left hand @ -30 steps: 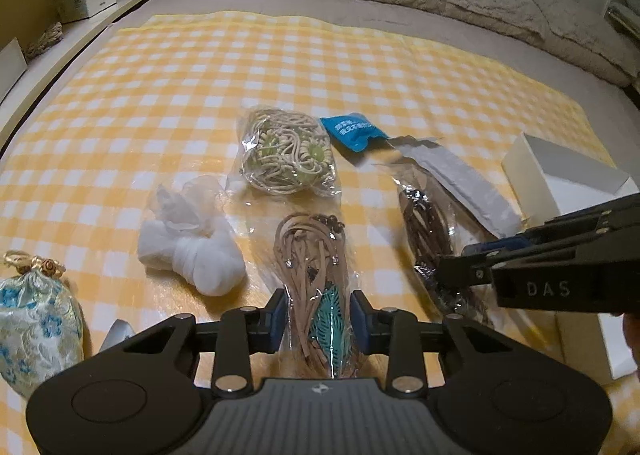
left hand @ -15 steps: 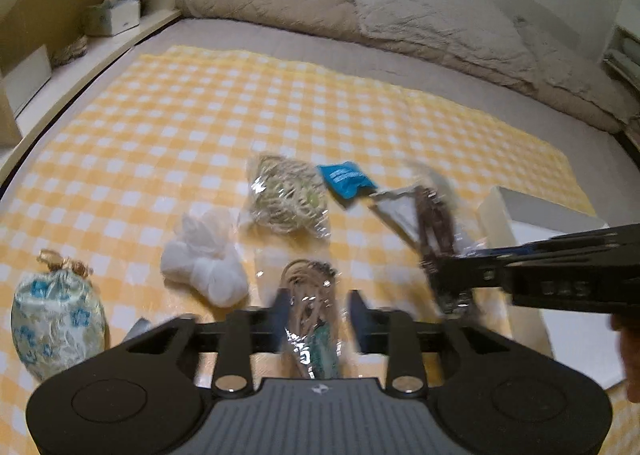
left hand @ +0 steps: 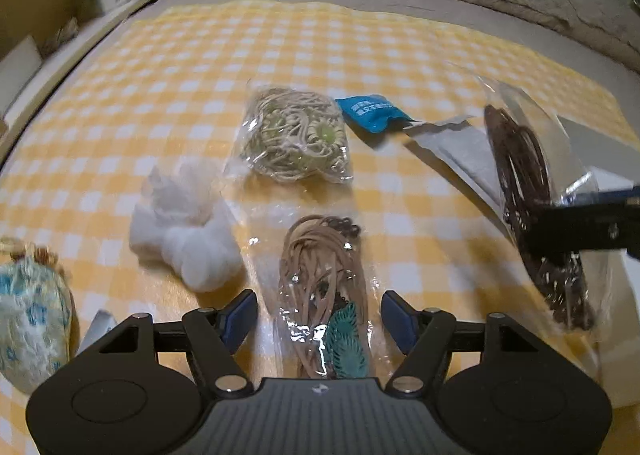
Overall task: Organize soft objects
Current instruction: 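Carry both bagged cords into the white box while both tools hold them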
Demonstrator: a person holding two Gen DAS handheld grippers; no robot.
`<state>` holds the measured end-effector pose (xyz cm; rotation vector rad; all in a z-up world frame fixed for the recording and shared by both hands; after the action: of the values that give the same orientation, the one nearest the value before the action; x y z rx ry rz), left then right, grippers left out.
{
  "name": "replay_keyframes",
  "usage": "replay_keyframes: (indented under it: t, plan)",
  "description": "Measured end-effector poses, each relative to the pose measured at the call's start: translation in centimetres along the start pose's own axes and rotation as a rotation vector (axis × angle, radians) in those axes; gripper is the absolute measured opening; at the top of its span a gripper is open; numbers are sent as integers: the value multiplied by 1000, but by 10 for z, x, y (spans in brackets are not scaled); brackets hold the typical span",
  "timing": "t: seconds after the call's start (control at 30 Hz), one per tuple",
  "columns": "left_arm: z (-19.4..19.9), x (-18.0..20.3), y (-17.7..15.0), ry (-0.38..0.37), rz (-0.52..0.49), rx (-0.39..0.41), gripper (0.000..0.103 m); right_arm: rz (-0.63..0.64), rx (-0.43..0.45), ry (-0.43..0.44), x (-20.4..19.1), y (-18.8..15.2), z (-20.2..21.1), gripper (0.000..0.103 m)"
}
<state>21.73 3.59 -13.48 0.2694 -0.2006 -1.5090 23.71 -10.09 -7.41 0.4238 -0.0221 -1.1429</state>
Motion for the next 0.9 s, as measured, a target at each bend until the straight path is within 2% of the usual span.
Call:
replay_keyframes:
  t: [0.13, 0.2, 0.27, 0.33, 0.7, 0.9]
  plan:
    - [3, 4, -2, -24, -35, -1, 53, -3, -3, -7, 3, 0, 0, 22]
    - [7, 3, -5, -51, -23, -12, 48, -9, -3, -11, 4, 0, 0, 22]
    - [13, 3, -8, -80, -16, -9, 36, -12, -5, -16, 4, 0, 0, 22]
    - [22, 4, -9, -108, -11, 4, 32, -9, -7, -20, 3, 0, 0, 22]
    - [81, -3, 0, -147, 36, 213, 29, 2, 66, -38, -2, -1, 22, 22]
    - [111, 3, 7, -220, 62, 294, 29, 2, 141, -69, 5, -1, 47, 22]
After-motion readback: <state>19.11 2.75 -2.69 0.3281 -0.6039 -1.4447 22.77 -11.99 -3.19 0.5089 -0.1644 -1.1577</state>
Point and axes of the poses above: each gripper's, at about its wrist camera, not at the fingertips, and z roughly against the way its jaws point, x to its right, y to its top, the point moved 2 cm from there along -z, roughly the way its jaws point, and after that the axes turned 14 degrees about -x, right-handed, at the moved point
